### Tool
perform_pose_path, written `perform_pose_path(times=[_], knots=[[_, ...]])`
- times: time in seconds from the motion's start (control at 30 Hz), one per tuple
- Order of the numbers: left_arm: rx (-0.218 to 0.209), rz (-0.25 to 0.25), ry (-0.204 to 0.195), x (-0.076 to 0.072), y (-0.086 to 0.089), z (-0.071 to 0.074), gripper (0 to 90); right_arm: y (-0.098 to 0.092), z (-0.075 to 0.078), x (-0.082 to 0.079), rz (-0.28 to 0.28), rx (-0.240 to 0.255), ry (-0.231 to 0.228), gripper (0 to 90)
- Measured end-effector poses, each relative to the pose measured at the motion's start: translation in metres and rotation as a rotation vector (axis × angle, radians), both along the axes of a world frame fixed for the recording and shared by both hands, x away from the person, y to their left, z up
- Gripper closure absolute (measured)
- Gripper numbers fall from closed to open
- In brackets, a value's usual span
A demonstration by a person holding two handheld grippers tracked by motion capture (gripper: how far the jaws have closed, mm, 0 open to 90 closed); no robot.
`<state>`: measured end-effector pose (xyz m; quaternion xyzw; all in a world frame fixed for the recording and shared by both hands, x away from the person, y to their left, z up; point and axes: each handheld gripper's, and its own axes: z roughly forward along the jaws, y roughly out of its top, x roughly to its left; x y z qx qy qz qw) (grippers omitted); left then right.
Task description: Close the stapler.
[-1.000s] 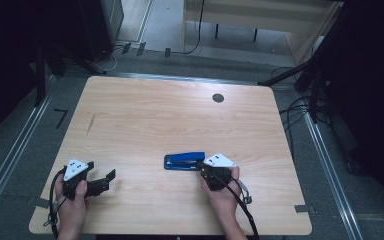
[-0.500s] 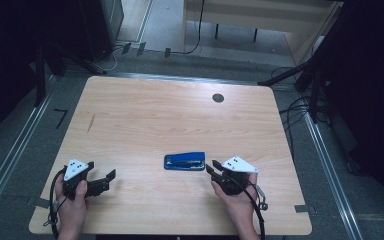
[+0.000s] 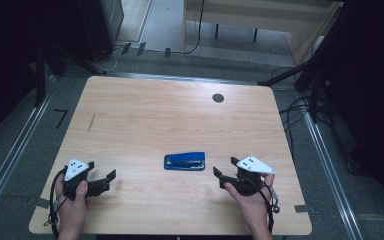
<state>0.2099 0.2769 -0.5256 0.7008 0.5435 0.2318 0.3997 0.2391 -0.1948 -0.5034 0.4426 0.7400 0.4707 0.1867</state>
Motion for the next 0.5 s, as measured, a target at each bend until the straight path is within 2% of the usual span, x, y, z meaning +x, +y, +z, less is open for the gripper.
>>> perform_pose_path(times=[0.17, 0.5], knots=[[-0.001, -0.006, -0.003, 0.0, 0.0, 0.0, 14.3, -0.012, -0.001, -0.001, -0.009, 0.015, 0.011, 18.9], [-0.001, -0.009, -0.003, 0.0, 0.0, 0.0, 14.4, -0.032, -0.003, -0.008, -0.022, -0.016, 0.006, 15.2]])
